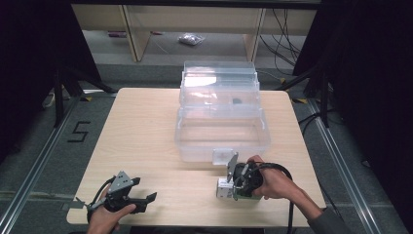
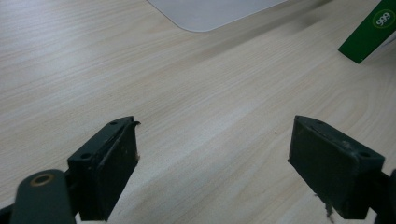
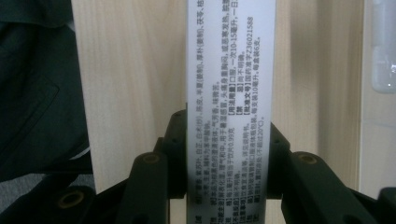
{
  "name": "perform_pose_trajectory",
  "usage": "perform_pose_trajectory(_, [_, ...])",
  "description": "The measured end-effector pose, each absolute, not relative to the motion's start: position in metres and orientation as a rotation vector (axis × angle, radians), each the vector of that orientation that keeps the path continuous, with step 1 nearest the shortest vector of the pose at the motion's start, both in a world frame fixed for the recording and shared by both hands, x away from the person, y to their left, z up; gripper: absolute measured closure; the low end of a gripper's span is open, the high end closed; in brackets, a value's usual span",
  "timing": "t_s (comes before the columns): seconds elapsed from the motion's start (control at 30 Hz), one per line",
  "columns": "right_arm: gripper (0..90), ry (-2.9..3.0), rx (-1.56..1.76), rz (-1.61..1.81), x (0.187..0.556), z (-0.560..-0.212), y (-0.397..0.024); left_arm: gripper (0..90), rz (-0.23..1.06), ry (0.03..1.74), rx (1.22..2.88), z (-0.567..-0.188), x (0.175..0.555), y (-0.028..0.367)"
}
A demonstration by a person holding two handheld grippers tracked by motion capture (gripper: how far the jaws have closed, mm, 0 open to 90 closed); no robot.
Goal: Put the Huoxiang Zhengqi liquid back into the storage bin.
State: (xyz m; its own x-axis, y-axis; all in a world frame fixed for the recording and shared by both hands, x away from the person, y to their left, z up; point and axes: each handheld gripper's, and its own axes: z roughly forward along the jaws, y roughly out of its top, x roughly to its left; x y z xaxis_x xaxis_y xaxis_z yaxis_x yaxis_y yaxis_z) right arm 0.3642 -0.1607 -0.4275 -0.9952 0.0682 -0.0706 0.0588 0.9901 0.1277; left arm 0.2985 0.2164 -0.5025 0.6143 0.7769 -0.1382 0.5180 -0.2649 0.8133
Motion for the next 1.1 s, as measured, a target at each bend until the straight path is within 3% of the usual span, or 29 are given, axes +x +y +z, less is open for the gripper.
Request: perform_pose_trajectory(1.1, [64.4,3.048,0.179,0.302,0.380,-0.371,-0.173,14.9,0.359,1.024,1.933,-0.503,0.298,0.216])
